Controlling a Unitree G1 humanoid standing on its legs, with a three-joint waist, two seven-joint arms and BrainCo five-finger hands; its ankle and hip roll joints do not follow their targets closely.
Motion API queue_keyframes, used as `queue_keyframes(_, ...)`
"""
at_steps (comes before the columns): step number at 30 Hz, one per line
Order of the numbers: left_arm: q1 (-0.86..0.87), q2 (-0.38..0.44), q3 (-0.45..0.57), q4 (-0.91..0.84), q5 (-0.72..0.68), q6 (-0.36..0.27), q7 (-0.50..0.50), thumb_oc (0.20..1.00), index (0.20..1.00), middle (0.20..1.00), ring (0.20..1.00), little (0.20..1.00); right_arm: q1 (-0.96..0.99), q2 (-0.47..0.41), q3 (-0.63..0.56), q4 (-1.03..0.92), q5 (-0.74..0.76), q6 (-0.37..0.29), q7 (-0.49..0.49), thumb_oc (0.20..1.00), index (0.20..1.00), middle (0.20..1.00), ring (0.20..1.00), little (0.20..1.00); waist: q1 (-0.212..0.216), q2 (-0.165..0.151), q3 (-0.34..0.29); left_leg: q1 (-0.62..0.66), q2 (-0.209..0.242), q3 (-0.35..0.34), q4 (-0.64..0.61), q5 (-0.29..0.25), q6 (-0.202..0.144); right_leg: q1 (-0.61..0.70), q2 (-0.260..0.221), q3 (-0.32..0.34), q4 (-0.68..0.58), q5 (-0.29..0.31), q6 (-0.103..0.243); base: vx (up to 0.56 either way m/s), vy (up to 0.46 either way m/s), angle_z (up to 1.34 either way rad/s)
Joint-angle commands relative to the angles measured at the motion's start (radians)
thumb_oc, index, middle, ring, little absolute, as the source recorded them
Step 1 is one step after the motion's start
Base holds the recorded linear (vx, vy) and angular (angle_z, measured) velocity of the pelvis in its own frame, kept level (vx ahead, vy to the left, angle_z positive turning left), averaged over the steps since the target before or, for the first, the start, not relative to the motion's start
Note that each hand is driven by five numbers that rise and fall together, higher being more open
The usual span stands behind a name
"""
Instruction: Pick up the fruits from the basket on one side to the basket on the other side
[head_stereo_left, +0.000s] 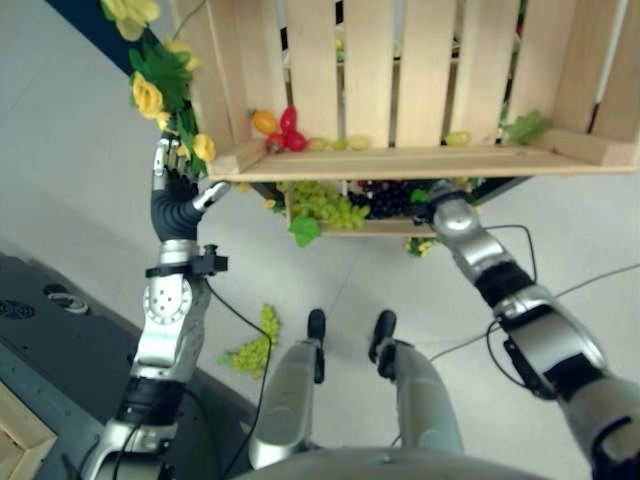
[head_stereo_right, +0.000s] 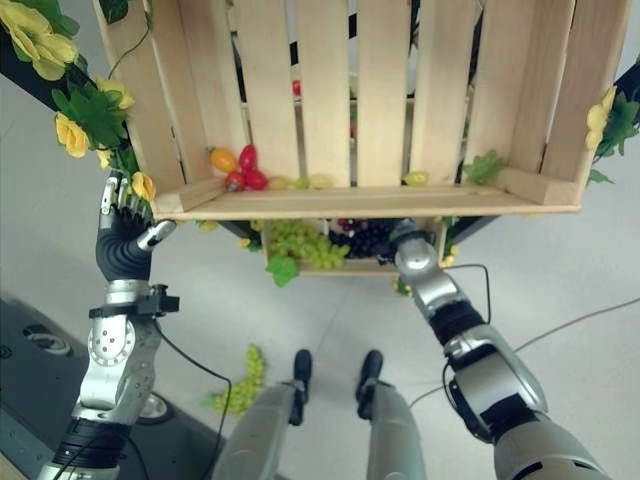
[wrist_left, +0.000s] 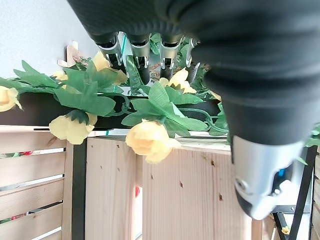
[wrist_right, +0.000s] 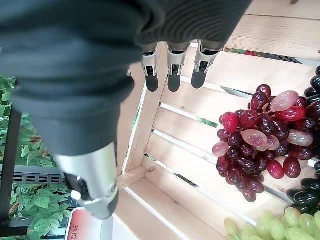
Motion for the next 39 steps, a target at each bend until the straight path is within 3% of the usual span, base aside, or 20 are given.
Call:
queue_keyframes(1, 0.008, 0.055, -0.014, -0.042, 0.022, -0.03, 0.018, 1.0, 1.0, 1.0, 1.0, 1.0, -0.038, 0.019, 0.001, -0.041, 0.018, -0.055, -0.011, 1.0, 1.0, 1.0, 1.0, 1.0, 0.0, -0.03, -0.024, -0.016, -0.009, 0.003, 0.036, -0.034, 0.021, 0.048, -0.036, 0.029, -0.057, 0.021, 0.104, 0.0, 0.0, 0.0)
queue_keyframes(13, 0.007, 0.052, -0.017, -0.038, 0.023, -0.029, 0.015, 1.0, 1.0, 1.0, 1.0, 1.0, -0.011, 0.026, -0.007, -0.052, 0.028, -0.06, -0.006, 1.0, 1.0, 1.0, 1.0, 1.0, 0.0, -0.034, -0.031, -0.009, -0.008, 0.002, 0.035, -0.032, 0.018, 0.056, -0.036, 0.029, -0.061, 0.022, 0.106, 0.0, 0.0, 0.0)
queue_keyframes(19, 0.003, 0.042, -0.021, -0.018, 0.029, -0.018, 0.007, 1.0, 1.0, 1.0, 1.0, 1.0, 0.122, 0.03, -0.02, -0.187, 0.066, -0.081, 0.042, 1.0, 1.0, 1.0, 1.0, 1.0, -0.007, -0.049, -0.051, 0.026, -0.007, -0.015, 0.03, -0.033, 0.012, 0.105, -0.038, 0.009, -0.064, 0.009, 0.105, 0.02, -0.038, 0.07)
queue_keyframes(25, 0.028, 0.019, -0.012, 0.012, 0.05, -0.01, 0.0, 1.0, 1.0, 1.0, 1.0, 1.0, 0.372, 0.04, -0.136, -0.391, 0.137, -0.149, 0.09, 1.0, 1.0, 1.0, 1.0, 1.0, -0.025, -0.071, -0.113, 0.139, -0.013, -0.049, -0.102, 0.017, -0.005, 0.253, -0.027, -0.048, -0.192, 0.036, 0.115, 0.05, -0.054, 0.26)
queue_keyframes(31, 0.089, 0.015, 0.053, 0.015, 0.073, -0.006, -0.005, 1.0, 1.0, 1.0, 1.0, 1.0, 0.482, 0.025, -0.204, -0.532, 0.147, -0.168, 0.136, 1.0, 1.0, 1.0, 1.0, 1.0, -0.051, -0.082, -0.187, 0.233, -0.012, -0.037, -0.244, 0.074, -0.008, 0.322, 0.0, -0.064, -0.292, 0.068, 0.125, 0.02, 0.011, 0.07)
queue_keyframes(39, 0.137, -0.006, 0.08, 0.001, 0.085, 0.001, -0.02, 1.0, 1.0, 1.0, 1.0, 1.0, 0.552, 0.025, -0.237, -0.562, 0.149, -0.163, 0.155, 1.0, 1.0, 1.0, 1.0, 1.0, -0.066, -0.081, -0.234, 0.302, -0.006, -0.027, -0.265, 0.067, -0.008, 0.384, 0.004, -0.06, -0.309, 0.059, 0.123, 0.06, 0.008, -0.01)
